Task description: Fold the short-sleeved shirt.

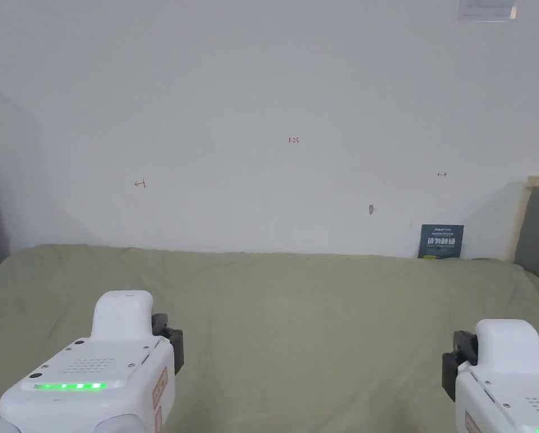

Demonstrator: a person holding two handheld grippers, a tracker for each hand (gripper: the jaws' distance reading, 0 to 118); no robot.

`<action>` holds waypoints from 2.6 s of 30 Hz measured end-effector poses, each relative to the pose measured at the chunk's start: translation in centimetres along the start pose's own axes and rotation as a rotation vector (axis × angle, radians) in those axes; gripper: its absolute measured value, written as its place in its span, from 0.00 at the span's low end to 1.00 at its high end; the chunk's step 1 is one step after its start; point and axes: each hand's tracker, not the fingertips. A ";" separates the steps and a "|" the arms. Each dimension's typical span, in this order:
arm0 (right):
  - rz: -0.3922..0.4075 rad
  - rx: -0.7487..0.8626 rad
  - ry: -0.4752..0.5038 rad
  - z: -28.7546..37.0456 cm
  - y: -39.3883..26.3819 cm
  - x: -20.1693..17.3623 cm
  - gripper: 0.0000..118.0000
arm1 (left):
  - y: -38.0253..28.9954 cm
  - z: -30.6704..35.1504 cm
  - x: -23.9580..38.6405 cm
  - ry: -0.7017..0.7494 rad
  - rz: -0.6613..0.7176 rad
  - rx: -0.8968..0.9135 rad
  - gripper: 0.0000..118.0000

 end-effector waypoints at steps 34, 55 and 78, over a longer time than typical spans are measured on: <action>0.018 -0.035 0.583 -2.3 0.0 -25.7 0.00 | -2.9 14.6 -23.3 0.654 0.097 -0.043 0.00; 0.064 -0.204 0.543 -4.6 -5.0 -24.8 0.00 | -14.7 -4.6 -24.5 0.444 -0.089 -0.640 0.00; 0.059 -0.349 0.501 -3.9 -10.0 -20.6 0.00 | -20.7 -12.2 -23.6 0.227 0.115 -0.810 0.52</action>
